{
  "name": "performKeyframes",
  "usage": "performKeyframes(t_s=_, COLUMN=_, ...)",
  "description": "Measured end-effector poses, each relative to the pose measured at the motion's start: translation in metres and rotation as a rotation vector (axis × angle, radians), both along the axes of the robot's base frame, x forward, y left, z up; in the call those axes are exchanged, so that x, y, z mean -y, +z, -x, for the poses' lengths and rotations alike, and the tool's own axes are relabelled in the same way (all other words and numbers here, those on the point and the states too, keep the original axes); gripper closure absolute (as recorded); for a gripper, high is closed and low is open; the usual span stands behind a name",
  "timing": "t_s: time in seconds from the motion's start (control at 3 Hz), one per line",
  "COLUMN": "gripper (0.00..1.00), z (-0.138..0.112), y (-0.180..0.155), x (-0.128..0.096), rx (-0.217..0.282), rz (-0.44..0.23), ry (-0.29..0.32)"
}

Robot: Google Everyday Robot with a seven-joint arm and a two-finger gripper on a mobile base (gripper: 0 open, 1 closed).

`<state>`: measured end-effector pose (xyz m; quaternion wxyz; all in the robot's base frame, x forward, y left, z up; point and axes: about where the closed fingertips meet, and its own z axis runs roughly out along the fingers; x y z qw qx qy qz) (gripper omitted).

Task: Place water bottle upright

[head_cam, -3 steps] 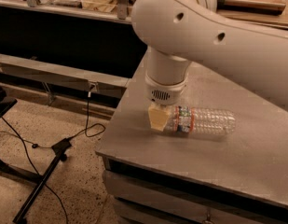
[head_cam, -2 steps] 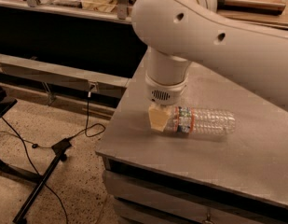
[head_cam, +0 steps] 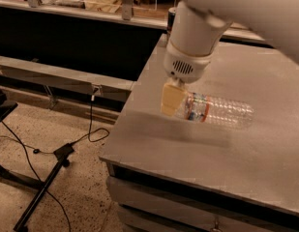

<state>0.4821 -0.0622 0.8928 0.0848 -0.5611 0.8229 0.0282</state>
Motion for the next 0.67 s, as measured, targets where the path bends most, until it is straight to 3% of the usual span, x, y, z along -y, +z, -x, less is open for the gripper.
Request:
performKeyframes(t_s=0.33, gripper=1.0, z=-0.0082, y=0.0465, x=0.0051, rx=0.054, rz=-0.15, ry=0.017)
performKeyframes(t_s=0.67, gripper=1.0, z=-0.0067, y=0.0547, x=-0.0032, rx=0.061, rz=-0.178, ry=0.033)
